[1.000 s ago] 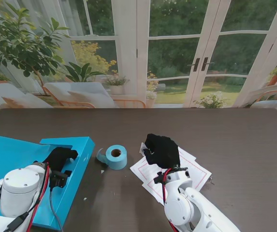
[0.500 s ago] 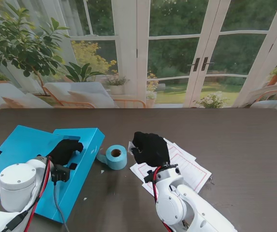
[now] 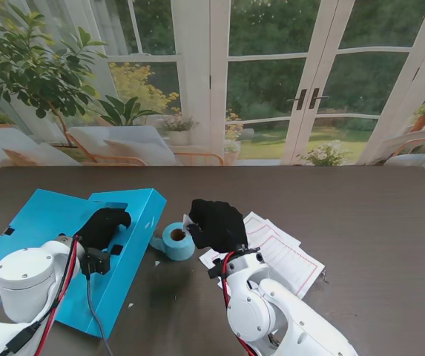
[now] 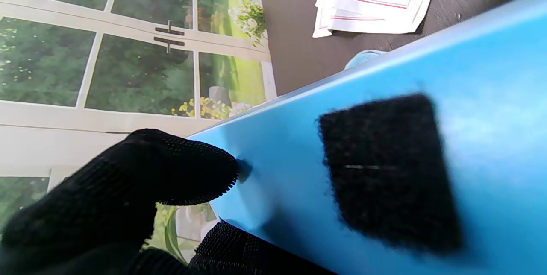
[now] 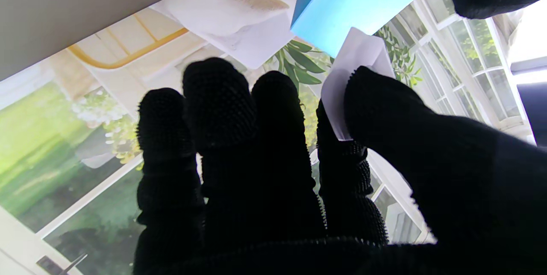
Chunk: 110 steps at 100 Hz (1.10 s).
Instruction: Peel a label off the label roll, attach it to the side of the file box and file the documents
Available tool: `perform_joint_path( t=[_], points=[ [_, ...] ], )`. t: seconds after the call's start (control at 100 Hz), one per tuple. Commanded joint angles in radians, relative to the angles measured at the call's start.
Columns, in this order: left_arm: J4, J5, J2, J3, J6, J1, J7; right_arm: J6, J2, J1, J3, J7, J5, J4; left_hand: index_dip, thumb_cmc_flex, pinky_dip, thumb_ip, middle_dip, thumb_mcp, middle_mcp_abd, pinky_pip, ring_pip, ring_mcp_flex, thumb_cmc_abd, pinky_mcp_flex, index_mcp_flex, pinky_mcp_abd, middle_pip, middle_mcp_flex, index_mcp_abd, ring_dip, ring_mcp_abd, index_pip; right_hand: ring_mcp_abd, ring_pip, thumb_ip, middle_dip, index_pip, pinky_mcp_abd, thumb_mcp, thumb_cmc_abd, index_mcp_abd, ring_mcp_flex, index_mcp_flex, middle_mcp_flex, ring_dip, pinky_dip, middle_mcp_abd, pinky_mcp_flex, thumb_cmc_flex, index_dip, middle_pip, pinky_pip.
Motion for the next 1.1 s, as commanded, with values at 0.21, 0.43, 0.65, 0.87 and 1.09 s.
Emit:
perform_joint_path(
  t=[0.21,0.43,0.65,0.87,1.09],
  points=[
    [-0.004,-0.026,-0.013,0.024,0.005,-0.024,-0.011,0.016,-0.039,0.037,-0.058,0.013,0.035,0.012,0.029,0.054,-0.023,-0.007,0.014,0.096,-0.161,0.111,0.080,0.044,0.043,0.041,-0.039,-0.026,0.092,0.020,0.083,-0.007,-0.052,0.073,-0.002,-0.018,0.018,0.012,0.000,-0.007,0.069,0.020,-0.021,0.022,-0.022,-0.003,-0.001,0.018,-0.001,-0.017,0.009,0.015,0.007,0.004],
    [0.006,-0.033,-0.017,0.038,0.004,-0.035,0.003,0.025,-0.061,0.064,-0.097,0.000,0.053,0.045,0.028,0.051,-0.029,-0.011,0.015,0.099,-0.156,0.112,0.086,0.039,0.048,0.038,-0.042,-0.025,0.096,0.016,0.083,-0.007,-0.050,0.073,0.001,-0.025,0.021,0.012,-0.003,-0.005,0.061,0.027,-0.020,0.023,-0.026,-0.008,-0.002,0.021,0.000,-0.023,0.008,0.016,0.007,0.005],
    [0.002,-0.039,-0.020,0.045,0.000,-0.035,0.013,0.048,-0.090,0.102,-0.134,-0.013,0.082,0.099,0.027,0.049,-0.032,-0.012,0.014,0.102,-0.154,0.110,0.088,0.036,0.050,0.033,-0.042,-0.024,0.098,0.013,0.084,-0.008,-0.046,0.073,0.001,-0.029,0.023,0.012,-0.005,-0.005,0.054,0.032,-0.022,0.023,-0.027,-0.011,-0.002,0.024,0.001,-0.026,0.008,0.017,0.007,0.007],
    [0.002,-0.029,-0.014,0.040,-0.004,-0.032,-0.006,0.069,-0.119,0.136,-0.161,-0.028,0.113,0.150,0.028,0.047,-0.033,-0.015,0.014,0.102,-0.154,0.110,0.089,0.035,0.052,0.032,-0.042,-0.023,0.100,0.013,0.083,-0.008,-0.046,0.073,0.001,-0.033,0.025,0.012,-0.007,-0.003,0.046,0.038,-0.022,0.023,-0.031,-0.015,-0.002,0.025,0.001,-0.028,0.007,0.017,0.008,0.008],
    [-0.003,-0.021,-0.014,0.039,-0.004,-0.028,-0.005,0.079,-0.134,0.152,-0.175,-0.031,0.131,0.177,0.029,0.047,-0.033,-0.015,0.014,0.103,-0.154,0.109,0.090,0.035,0.052,0.032,-0.043,-0.023,0.101,0.013,0.082,-0.008,-0.048,0.073,0.003,-0.039,0.028,0.013,-0.008,-0.002,0.037,0.049,-0.024,0.023,-0.038,-0.022,-0.004,0.027,0.002,-0.033,0.004,0.018,0.010,0.010]
  ],
)
